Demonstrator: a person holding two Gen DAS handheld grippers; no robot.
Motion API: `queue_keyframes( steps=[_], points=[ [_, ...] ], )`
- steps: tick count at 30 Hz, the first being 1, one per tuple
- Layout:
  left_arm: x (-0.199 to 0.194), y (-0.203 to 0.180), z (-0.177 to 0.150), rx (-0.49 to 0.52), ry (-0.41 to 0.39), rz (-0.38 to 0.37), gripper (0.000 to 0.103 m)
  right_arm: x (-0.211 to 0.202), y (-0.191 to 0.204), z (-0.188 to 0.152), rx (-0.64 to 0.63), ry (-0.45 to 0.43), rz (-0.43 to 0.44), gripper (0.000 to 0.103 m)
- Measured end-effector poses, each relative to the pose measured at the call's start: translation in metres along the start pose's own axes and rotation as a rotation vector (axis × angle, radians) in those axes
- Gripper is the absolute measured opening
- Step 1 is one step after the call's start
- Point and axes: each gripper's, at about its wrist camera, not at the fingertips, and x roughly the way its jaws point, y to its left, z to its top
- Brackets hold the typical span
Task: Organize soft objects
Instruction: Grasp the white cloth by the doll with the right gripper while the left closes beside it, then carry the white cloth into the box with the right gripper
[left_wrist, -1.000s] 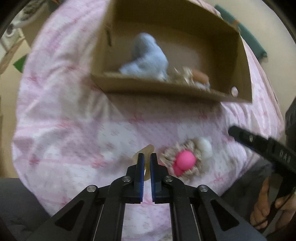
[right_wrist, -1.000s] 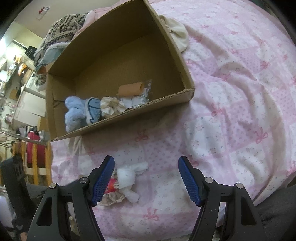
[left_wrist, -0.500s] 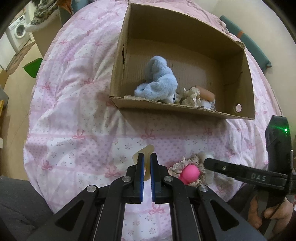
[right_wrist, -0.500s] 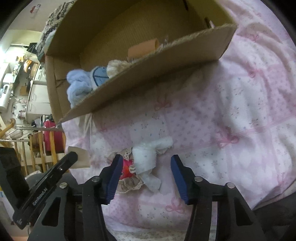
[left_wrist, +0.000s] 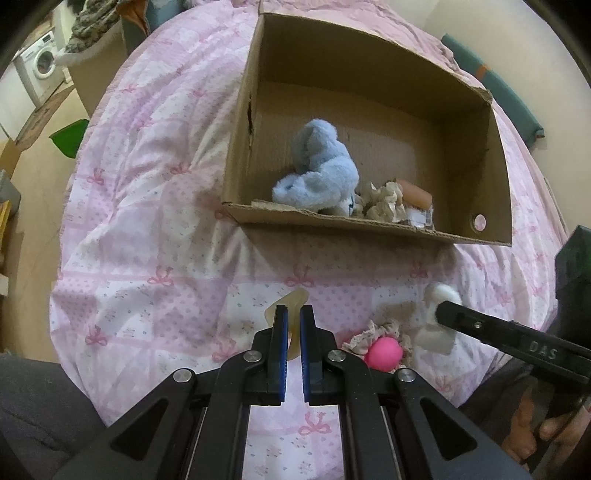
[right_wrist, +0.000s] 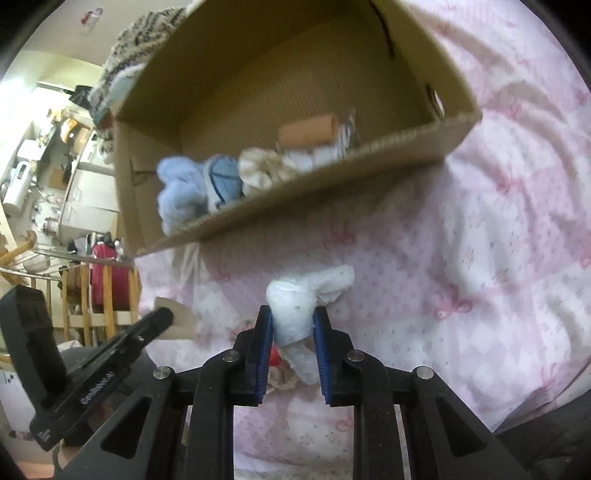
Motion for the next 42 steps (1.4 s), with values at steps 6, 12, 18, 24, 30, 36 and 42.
queue_keyframes(
  steps=[6, 12, 18, 24, 30, 36, 42],
  points=[
    [-0.008, 0.006, 0.003, -0.034, -0.041, -0.031, 0.006, -0.007, 0.009, -0.002, -0.038, -0.028, -0.004, 0.024],
    [-0.041, 0.004, 0.006, -0.015, -0.148, -0.041, 0.006, -0.043, 0.016, -0.004, -0.08, -0.131, 0.027, 0.024],
    [-0.077, -0.003, 0.019, -0.014, -0.239, -0.129, 0.006, -0.09, 0.031, 0.0, -0.141, -0.266, 0.045, 0.024],
    [-0.087, -0.025, 0.05, 0.049, -0.304, -0.116, 0.006, -0.116, 0.044, 0.023, -0.194, -0.334, 0.024, 0.024],
    [-0.069, -0.048, 0.085, 0.092, -0.297, -0.117, 0.006, -0.106, 0.043, 0.052, -0.21, -0.353, -0.026, 0.024],
    [-0.034, -0.063, 0.092, 0.141, -0.316, -0.127, 0.006, -0.066, 0.021, 0.057, -0.167, -0.296, -0.082, 0.024],
    [-0.013, -0.066, 0.085, 0.199, -0.312, -0.078, 0.006, -0.049, 0.021, 0.06, -0.181, -0.248, -0.1, 0.024]
  ],
)
